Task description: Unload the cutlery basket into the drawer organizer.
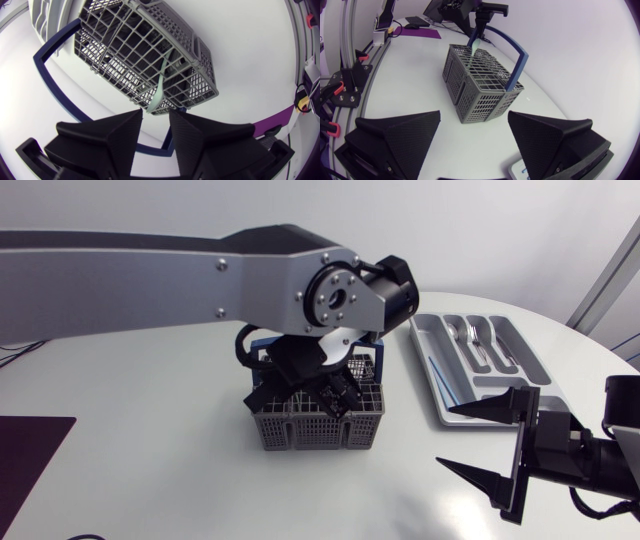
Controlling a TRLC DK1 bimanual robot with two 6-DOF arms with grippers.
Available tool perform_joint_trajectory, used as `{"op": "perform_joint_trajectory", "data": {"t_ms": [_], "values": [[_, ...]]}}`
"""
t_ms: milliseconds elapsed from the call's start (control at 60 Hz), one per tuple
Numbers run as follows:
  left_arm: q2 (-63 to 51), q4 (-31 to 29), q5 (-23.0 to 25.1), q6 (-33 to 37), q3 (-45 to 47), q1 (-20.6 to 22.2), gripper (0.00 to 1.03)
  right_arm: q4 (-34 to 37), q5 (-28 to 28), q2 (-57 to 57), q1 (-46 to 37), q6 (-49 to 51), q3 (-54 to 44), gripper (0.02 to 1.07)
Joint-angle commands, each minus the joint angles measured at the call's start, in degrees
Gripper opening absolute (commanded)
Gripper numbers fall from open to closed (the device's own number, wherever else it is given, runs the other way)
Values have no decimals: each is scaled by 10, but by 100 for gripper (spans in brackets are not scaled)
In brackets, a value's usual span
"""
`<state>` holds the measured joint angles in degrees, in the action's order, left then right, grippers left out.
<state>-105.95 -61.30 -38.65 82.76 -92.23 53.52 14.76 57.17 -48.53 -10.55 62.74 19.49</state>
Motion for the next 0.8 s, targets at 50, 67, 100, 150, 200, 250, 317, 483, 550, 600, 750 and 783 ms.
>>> {"op": "perform_joint_trajectory", "data": {"t_ms": [50, 67, 100, 150, 200, 250, 317, 483, 550, 600, 750, 783], "values": [[-4, 27, -20, 29, 46, 7, 49, 1, 0, 4, 3, -16, -10, 99], [-3, 31, -20, 31, 50, 7, 49, 1, 0, 4, 3, -16, -10, 99], [0, 43, -23, 37, 59, 8, 49, 1, 0, 4, 3, -16, -10, 99], [5, 66, -27, 52, 77, 8, 49, 1, 0, 4, 3, -16, -11, 99], [9, 87, -30, 64, 89, 7, 48, 0, 0, 4, 3, -16, -11, 99], [13, 105, -31, 74, 100, 5, 47, 0, 0, 4, 3, -16, -11, 99], [15, 123, -35, 86, 110, 1, 41, 0, 0, 4, 2, -16, -11, 99], [22, 148, -41, 103, 124, -8, 30, 1, 0, 4, 1, -16, -12, 99], [25, 154, -42, 108, 127, -10, 27, 1, 0, 3, 2, -16, -12, 99], [28, 154, -42, 109, 128, -10, 24, 1, 0, 3, 3, -16, -12, 99], [31, 157, -42, 109, 133, -13, 14, 1, 0, 3, 4, -17, -11, 99], [31, 158, -42, 109, 135, -14, 11, 1, 0, 3, 4, -19, -10, 99]]}}
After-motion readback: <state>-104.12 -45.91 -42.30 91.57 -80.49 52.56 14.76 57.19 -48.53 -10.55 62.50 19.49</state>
